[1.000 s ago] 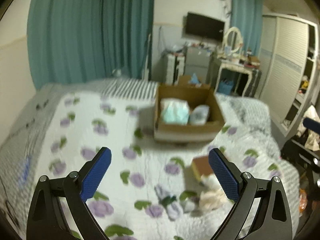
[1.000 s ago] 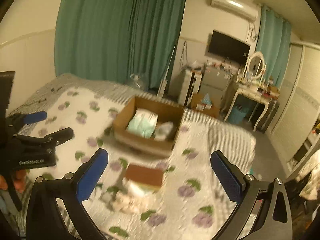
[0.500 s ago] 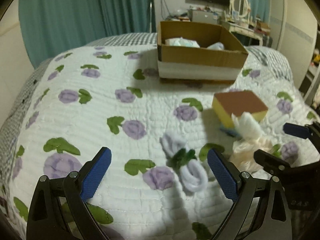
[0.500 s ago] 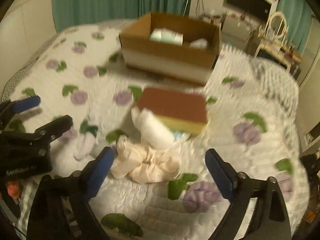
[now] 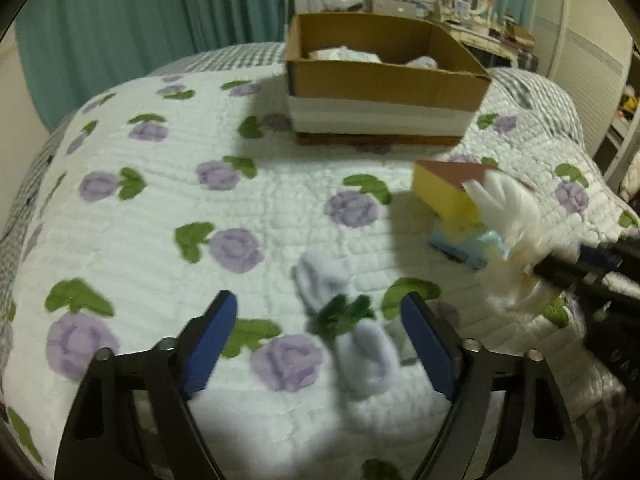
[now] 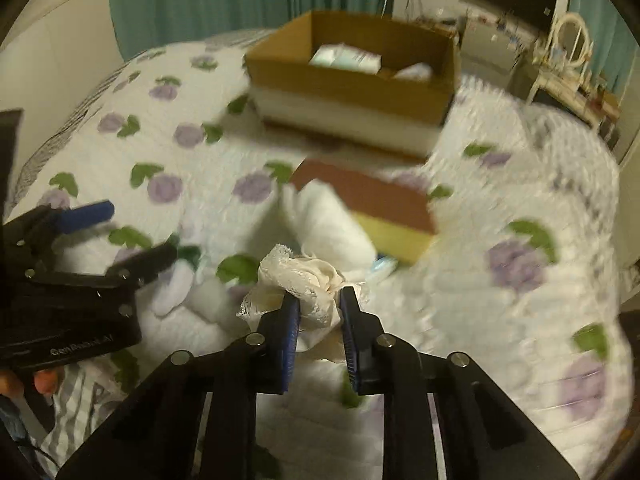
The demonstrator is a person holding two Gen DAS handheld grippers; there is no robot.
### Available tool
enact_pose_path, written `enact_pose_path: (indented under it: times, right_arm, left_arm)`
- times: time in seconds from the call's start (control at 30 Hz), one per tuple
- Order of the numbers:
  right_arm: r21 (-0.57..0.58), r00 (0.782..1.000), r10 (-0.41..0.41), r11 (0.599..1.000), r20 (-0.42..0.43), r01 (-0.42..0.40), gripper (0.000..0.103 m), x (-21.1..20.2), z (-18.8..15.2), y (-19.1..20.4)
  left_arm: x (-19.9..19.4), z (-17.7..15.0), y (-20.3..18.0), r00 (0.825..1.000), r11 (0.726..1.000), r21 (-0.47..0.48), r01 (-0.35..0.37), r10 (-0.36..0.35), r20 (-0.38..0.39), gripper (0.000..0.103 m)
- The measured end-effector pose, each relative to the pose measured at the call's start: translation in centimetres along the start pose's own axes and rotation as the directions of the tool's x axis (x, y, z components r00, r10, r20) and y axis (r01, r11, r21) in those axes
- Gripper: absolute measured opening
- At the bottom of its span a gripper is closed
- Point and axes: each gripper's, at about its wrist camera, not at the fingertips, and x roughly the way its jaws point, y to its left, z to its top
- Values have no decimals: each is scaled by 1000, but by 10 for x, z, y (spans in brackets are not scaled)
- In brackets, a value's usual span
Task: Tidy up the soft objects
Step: 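Grasp the green-tied rolled towel with the left gripper while the right grasps the lace cloth, then carry the rolled towel and lace cloth into the box while both grippers release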
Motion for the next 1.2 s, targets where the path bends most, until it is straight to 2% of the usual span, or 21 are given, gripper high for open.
enact_pose_path:
  times: [0.13,0.23,0.27,0.37,0.67,0.87,1.07,1.2]
  right_arm:
    - [-4,999,-32,999,36,32,19,-11,3,-8]
    - [9,1000,-10,1000,25,10,19,-6,-1,-12]
    - [8,1000,-7,1000,19,7,19,-4,-2,-12]
    - [6,1000,2,1000,16,-2,19,-4,-5,-10]
    - [14,998,-9,1000,62,8,19,-37,-14,-7]
    - [27,994,-28,999,109,25,19,-70,-16,-7]
    - [27,983,-58,998,175,54,19,-103,-4,-9]
    - [12,970,-73,997,232,72,19,-125,17,-11]
  left_arm:
    - [24,-2,-7,997,1000,15,1,0,-75,61]
    - [41,-7,-6,992,1000,3,3,-2,-130,44]
    - [42,-8,-5,991,1000,-3,13,-13,-134,37]
    - [31,-8,-7,994,999,9,38,-37,-103,31]
    - [-12,-4,-5,996,996,12,88,-87,-19,29]
    - [-42,2,-5,991,992,17,121,-122,46,29]
    - [-70,19,-4,983,990,32,141,-144,117,29]
    - [-86,38,-3,974,988,50,146,-153,166,29]
